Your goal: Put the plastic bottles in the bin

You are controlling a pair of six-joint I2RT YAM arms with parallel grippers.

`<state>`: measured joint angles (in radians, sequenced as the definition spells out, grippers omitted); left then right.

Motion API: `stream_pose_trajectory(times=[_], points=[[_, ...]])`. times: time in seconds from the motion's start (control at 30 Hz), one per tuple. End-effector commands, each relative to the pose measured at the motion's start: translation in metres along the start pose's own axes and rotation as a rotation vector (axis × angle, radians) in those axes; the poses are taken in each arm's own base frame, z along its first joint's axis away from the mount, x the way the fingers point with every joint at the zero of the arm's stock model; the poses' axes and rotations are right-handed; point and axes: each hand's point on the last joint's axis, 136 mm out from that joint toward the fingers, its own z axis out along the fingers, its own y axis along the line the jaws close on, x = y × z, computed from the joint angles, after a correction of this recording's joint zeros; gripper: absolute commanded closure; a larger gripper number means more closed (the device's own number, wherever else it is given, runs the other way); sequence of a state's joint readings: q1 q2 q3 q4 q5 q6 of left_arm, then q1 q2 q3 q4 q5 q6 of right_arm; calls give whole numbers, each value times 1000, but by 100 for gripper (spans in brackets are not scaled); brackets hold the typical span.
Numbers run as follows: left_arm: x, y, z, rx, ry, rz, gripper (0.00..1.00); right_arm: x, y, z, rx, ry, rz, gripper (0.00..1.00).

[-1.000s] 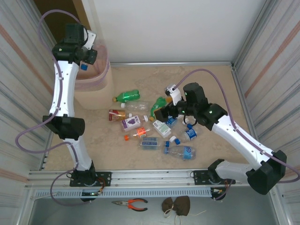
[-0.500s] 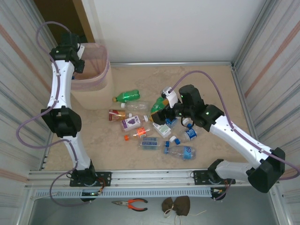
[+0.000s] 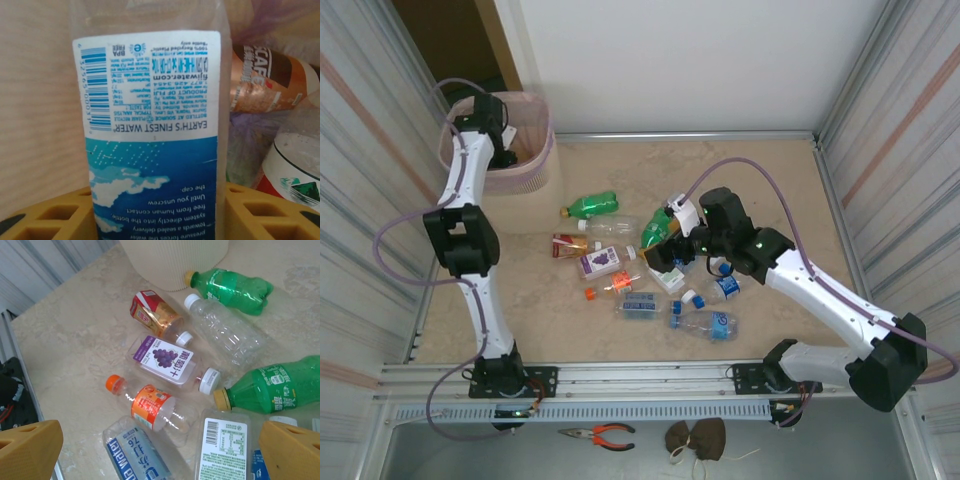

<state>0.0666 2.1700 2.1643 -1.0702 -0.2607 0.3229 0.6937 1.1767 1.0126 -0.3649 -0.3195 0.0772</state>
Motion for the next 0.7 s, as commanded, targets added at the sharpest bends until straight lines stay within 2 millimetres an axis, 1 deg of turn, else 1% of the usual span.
stream_pose_trajectory(times=[0.0,0.13,0.2,0.27,0.3,0.33,0.43,0.53,0.67], points=[[7,-8,4,48,17,-32,43,-8,2,-7,8,-46,14,1],[9,-13,1,74,11,-43,36,-8,0,-9,27,-48,18,1],[8,-15,-5,93,-7,-52,31,-9,-6,-11,67,-53,31,1],[6,-16,-13,108,-31,-59,27,-9,-11,-13,100,-51,45,1],[6,-19,-12,121,-33,-62,26,-9,-13,-15,114,-49,57,1],[3,-16,-26,124,-67,-71,26,-9,-15,-15,124,-44,70,1],[-3,-19,-46,163,-126,-94,25,-7,-21,-18,162,-29,125,1],[-8,-25,-69,228,-192,-123,25,-3,-28,-21,209,-17,196,1],[-13,-33,-104,309,-287,-153,25,9,-42,-25,298,14,304,0]])
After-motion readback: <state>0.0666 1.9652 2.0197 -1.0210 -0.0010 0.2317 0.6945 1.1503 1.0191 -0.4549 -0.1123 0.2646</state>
